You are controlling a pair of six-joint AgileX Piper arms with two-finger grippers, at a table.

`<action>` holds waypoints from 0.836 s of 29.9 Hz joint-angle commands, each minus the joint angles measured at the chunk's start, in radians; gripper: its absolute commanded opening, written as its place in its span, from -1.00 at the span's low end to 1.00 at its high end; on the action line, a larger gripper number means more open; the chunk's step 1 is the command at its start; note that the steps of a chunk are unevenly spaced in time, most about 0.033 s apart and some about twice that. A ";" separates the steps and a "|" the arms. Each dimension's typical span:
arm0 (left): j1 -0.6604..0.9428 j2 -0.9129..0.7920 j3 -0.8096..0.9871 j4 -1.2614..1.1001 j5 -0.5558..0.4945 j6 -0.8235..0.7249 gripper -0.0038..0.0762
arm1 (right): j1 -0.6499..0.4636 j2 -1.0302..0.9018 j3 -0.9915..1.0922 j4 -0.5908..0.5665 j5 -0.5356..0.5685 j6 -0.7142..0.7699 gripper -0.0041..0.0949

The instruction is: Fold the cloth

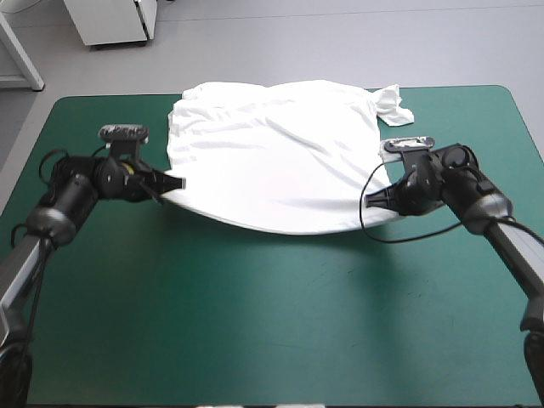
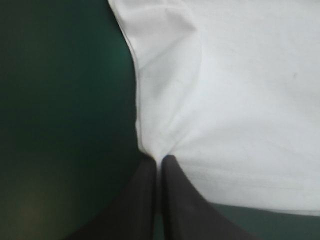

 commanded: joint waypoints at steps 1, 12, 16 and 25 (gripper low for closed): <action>-0.003 -0.194 0.175 -0.017 -0.105 -0.017 -0.96 | -0.003 -0.144 0.113 -0.010 -0.056 0.019 -0.92; -0.003 -0.481 0.509 -0.044 0.050 0.006 -0.96 | 0.057 -0.485 0.488 0.038 -0.015 0.076 -0.92; -0.003 -0.610 0.601 -0.074 0.123 0.009 -0.96 | 0.079 -0.593 0.580 0.046 0.051 0.122 -0.92; -0.003 -0.872 0.651 -0.082 0.404 0.009 -0.96 | 0.087 -0.773 0.696 0.096 0.194 0.144 -0.92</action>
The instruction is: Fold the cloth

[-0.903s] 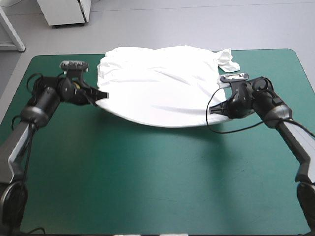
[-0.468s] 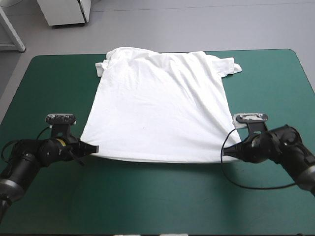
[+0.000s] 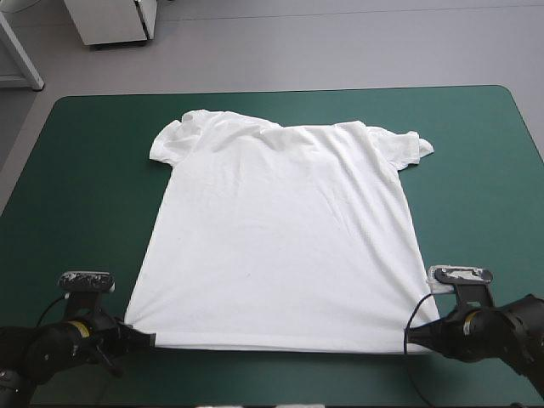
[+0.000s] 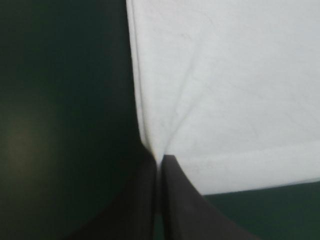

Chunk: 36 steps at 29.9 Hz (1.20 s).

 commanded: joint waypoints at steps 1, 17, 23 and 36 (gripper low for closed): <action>-0.003 -0.068 -0.016 -0.024 0.081 0.001 -0.96 | 0.003 -0.054 0.015 0.023 0.042 0.005 -0.92; -0.003 -0.105 -0.002 -0.217 0.069 0.134 -0.65 | 0.003 -0.091 0.043 0.094 0.060 -0.011 -0.75; -0.003 -0.105 -0.010 -0.244 0.116 0.131 0.13 | 0.003 -0.091 0.004 0.087 0.092 -0.013 -0.19; -0.001 -0.023 -0.237 -0.089 0.096 0.101 0.19 | 0.003 -0.054 -0.321 -0.113 0.117 -0.032 -0.05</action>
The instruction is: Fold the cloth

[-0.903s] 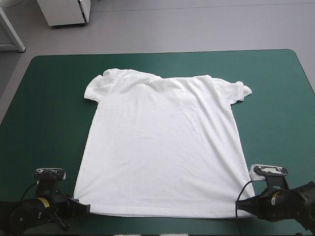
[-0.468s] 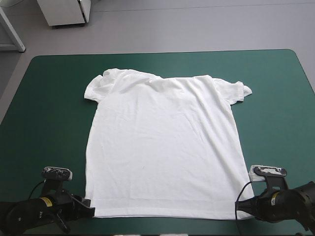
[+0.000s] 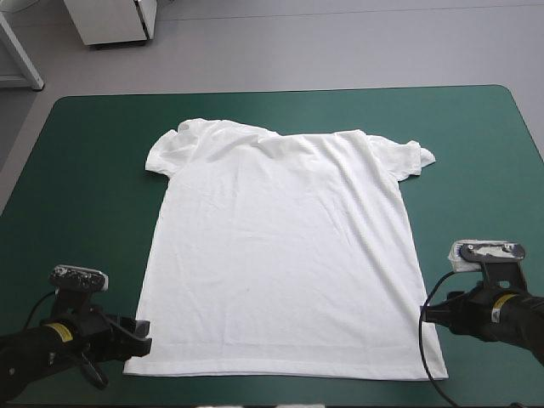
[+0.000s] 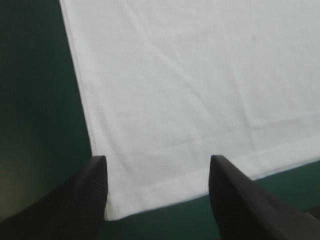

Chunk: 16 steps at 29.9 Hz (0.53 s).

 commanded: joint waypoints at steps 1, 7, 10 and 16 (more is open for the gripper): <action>-0.001 0.089 -0.109 0.044 -0.047 -0.017 0.19 | 0.002 0.043 -0.112 -0.056 -0.010 -0.035 -0.05; -0.001 0.312 -0.288 0.079 -0.064 -0.016 0.19 | 0.002 0.161 -0.263 -0.074 -0.012 -0.065 -0.05; -0.001 0.431 -0.386 0.092 -0.064 -0.016 0.19 | 0.002 0.215 -0.344 -0.088 -0.010 -0.087 -0.05; -0.001 0.644 -0.568 0.119 -0.089 -0.012 0.15 | 0.002 0.289 -0.440 -0.088 -0.002 -0.120 -0.05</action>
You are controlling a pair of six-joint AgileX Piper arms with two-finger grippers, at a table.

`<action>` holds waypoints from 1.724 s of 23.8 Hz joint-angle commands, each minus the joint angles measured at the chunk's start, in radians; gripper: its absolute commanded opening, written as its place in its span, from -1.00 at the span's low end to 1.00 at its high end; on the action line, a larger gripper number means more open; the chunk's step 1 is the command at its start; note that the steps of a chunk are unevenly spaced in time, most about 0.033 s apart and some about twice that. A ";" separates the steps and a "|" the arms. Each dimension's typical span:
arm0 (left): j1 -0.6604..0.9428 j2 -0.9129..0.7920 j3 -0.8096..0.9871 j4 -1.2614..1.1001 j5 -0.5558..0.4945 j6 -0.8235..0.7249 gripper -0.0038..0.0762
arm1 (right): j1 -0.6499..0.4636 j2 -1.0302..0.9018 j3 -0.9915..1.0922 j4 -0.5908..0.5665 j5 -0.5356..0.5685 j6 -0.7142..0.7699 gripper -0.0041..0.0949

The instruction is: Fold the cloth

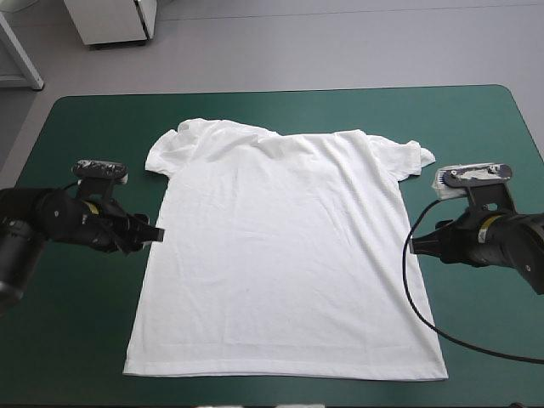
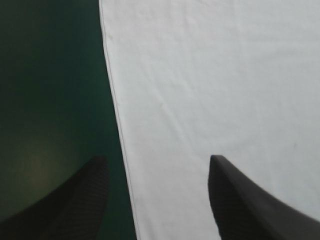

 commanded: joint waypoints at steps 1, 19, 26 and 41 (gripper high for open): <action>-0.001 0.134 -0.156 0.008 -0.050 -0.004 0.13 | 0.002 0.025 -0.066 -0.023 -0.026 -0.029 -0.05; 0.090 0.738 -0.615 0.034 0.026 -0.037 0.11 | 0.002 0.036 -0.066 -0.028 -0.012 -0.023 -0.24; 0.100 0.821 -0.618 0.000 -0.013 -0.015 0.11 | 0.002 0.036 -0.066 -0.031 -0.013 -0.010 -0.24; 0.031 0.910 -0.618 0.010 -0.016 -0.010 -0.71 | 0.000 0.036 -0.066 -0.084 -0.011 0.002 -0.24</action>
